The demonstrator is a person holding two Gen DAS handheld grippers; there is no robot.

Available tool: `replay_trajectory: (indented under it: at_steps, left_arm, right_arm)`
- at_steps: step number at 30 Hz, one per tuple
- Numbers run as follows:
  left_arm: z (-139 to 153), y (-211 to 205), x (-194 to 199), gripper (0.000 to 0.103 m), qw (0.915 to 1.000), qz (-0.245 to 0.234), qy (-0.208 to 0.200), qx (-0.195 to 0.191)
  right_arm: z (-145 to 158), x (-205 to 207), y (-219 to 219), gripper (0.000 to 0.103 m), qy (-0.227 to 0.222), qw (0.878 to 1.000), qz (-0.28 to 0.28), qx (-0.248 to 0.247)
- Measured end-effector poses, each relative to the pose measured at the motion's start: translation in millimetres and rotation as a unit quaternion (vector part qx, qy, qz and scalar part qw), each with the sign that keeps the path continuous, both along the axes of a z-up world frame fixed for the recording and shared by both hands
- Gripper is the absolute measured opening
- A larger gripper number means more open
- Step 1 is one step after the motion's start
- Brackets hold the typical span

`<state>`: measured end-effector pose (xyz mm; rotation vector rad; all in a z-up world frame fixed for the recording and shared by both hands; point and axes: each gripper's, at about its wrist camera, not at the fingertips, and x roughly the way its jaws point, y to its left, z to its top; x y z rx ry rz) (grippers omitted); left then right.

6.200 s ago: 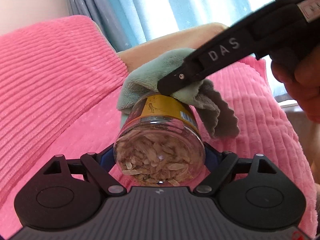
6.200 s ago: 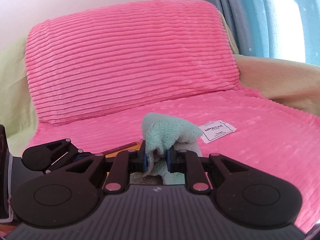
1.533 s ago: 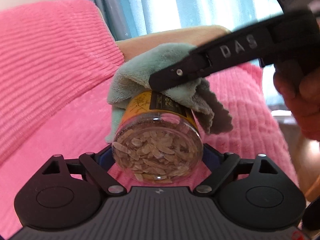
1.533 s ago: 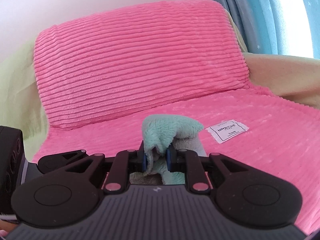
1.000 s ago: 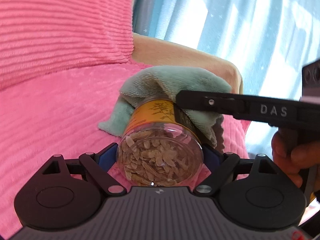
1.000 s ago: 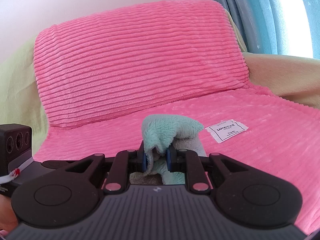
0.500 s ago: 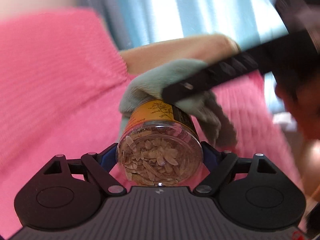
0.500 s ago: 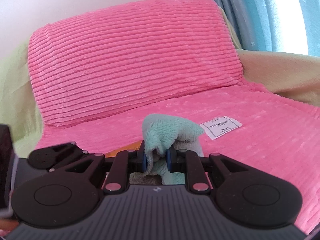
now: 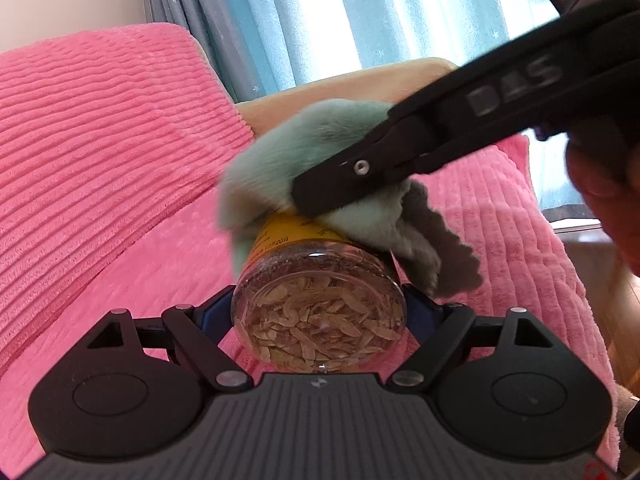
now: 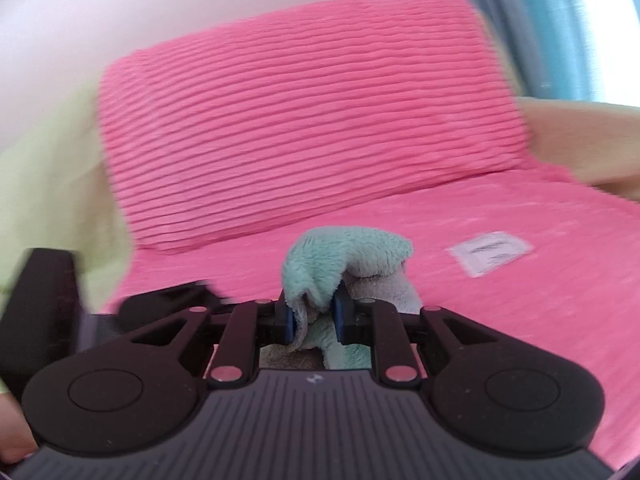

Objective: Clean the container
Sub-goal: 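Hold the jar with the left gripper while the right gripper wipes the cloth back and forth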

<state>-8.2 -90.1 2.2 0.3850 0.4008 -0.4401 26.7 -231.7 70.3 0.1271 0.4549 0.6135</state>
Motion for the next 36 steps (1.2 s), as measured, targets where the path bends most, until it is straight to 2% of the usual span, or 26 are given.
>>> replay_trajectory:
  at_steps: [16,21,26,30,34,36]
  left_arm:
    - [-2.2,-4.5,1.1,0.085,0.9999,-0.004,-0.005,0.012]
    - [-2.2,0.8,5.1,0.085,0.9998,0.000,0.016,-0.010]
    - [4.1,17.9,11.3,0.085,0.9939,0.005,0.052,-0.097]
    - [6.9,35.8,19.1,0.085,0.9797,0.016,0.088,-0.179]
    - [3.8,46.9,24.7,0.085,0.9651,0.025,0.120,-0.232]
    - [3.6,48.6,26.7,0.085,0.9620,0.027,0.126,-0.241]
  right_arm:
    - [-4.9,12.8,-7.1,0.015,-0.008,0.999,-0.040,-0.011]
    - [-1.4,0.0,1.5,0.015,-0.008,0.999,-0.041,-0.010]
    - [-1.7,0.6,-1.6,0.015,-0.004,0.999,-0.038,-0.006]
    - [-1.2,1.4,-0.9,0.015,-0.004,0.999,-0.038,-0.007]
    - [-0.9,2.0,-1.2,0.015,-0.003,0.999,-0.037,-0.006]
    - [-1.0,1.8,-0.3,0.015,-0.004,0.999,-0.038,-0.007]
